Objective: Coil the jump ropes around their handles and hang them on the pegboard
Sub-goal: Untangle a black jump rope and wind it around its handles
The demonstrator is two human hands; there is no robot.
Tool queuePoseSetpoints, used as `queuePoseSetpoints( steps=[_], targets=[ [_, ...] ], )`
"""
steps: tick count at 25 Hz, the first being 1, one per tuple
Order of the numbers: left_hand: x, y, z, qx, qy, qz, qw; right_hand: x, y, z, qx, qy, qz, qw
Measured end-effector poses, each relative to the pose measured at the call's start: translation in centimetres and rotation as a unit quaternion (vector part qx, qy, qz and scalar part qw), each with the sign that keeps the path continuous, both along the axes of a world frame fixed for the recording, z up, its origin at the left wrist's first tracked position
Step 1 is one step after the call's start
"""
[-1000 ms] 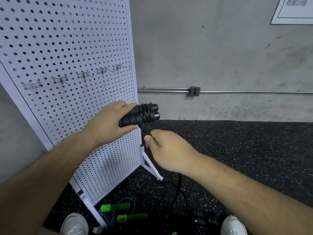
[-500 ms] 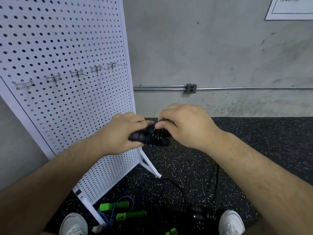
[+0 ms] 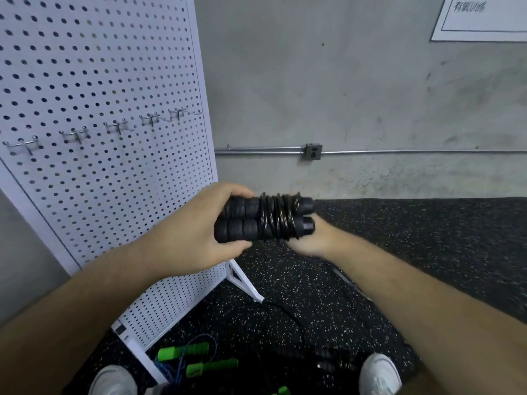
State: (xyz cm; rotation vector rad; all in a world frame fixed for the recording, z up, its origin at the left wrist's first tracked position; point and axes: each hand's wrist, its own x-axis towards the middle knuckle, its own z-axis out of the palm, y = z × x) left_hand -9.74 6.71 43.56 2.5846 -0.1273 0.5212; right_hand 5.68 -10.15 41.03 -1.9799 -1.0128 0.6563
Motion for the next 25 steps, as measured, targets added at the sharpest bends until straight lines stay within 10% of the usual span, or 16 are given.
queuePoseSetpoints(
  steps=[13, 21, 25],
  targets=[
    [2.5, 5.7, -2.5, 0.122, 0.018, 0.113, 0.986, -7.4, 0.8, 2.4, -0.126, -0.192, 0.099, 0.968],
    [3.0, 5.1, -4.0, 0.131, 0.071, 0.063, 0.987, -5.0, -1.0, 5.4, -0.015, -0.452, 0.009, 0.892],
    [2.0, 1.6, -3.1, 0.129, 0.077, 0.013, 0.989, 0.0, -1.0, 4.1, 0.062, -0.447, -0.015, 0.892]
  ],
)
